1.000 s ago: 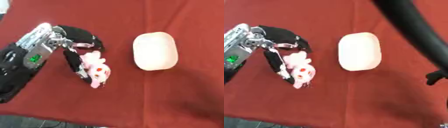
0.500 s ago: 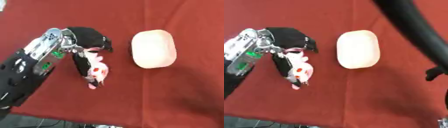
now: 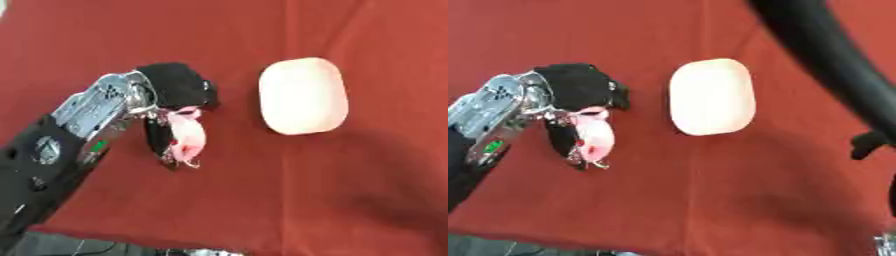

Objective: Pick up objects on the table and place them in the box.

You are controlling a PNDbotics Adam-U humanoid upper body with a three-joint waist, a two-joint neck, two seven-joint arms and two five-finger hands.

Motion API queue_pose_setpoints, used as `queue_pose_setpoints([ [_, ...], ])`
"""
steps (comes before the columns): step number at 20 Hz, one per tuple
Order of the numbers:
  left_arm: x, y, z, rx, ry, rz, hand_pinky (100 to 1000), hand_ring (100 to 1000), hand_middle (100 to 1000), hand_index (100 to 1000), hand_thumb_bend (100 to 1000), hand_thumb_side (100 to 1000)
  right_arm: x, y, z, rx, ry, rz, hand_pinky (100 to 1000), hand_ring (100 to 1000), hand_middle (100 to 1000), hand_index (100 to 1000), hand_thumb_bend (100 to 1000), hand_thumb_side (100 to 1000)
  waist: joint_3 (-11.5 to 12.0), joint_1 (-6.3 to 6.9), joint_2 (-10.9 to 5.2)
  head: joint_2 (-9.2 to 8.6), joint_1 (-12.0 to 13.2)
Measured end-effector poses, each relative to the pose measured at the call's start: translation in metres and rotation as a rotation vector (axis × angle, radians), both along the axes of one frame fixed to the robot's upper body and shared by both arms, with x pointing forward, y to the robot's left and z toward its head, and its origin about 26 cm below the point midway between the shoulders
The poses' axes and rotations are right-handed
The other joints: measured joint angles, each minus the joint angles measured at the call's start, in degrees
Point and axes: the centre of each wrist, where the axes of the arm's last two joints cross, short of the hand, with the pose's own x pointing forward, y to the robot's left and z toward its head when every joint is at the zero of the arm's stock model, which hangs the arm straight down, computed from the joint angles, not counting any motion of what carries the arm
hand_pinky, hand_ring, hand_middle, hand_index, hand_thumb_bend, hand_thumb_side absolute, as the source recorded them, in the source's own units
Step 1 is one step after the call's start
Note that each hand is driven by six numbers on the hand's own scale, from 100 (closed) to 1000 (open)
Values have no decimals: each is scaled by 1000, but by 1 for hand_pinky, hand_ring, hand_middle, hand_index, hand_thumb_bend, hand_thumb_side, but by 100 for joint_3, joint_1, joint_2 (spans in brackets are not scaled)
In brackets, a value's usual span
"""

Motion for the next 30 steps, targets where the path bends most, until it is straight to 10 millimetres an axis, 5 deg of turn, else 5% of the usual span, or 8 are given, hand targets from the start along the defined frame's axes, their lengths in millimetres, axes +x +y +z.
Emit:
queue_pose_setpoints([
  [4, -1, 4, 1, -55, -77, 9, 381, 475, 464, 533, 185, 100, 0, 0, 0, 0, 0, 0, 336, 541, 846, 898, 134, 768, 6, -1, 0, 6, -1],
  [5, -1, 5, 0, -73, -95, 7, 290, 393, 371, 449, 184, 100, 0, 0, 0, 0, 0, 0, 336, 540, 846, 898, 133, 769, 6, -2, 0, 8, -1],
  [6, 0, 6, 0, -94, -113, 5, 290, 393, 371, 449, 184, 100, 0, 0, 0, 1, 0, 0, 336, 540, 846, 898, 133, 769, 7, -3, 0, 15, -2],
  [7, 0, 7, 0, -113, -130, 1, 160, 290, 262, 353, 208, 100, 0, 0, 0, 1, 0, 0, 335, 539, 845, 897, 128, 770, 7, -8, 0, 26, -3],
  [16, 2, 10, 3, -299, -307, -47, 134, 299, 277, 372, 169, 100, 0, -1, 0, 5, 1, -6, 328, 528, 842, 896, 127, 765, 13, -58, 0, 57, -33],
  [21, 9, 13, 4, -445, -255, -43, 100, 280, 277, 393, 100, 124, 0, -2, 0, 6, 4, -8, 327, 528, 842, 896, 128, 765, 28, -53, -20, 89, -49],
  [30, 18, 16, 47, -834, -231, -135, 100, 276, 268, 387, 100, 120, 0, -3, 0, 5, 10, -7, 329, 528, 842, 895, 124, 764, 26, 5, -143, 109, -103],
])
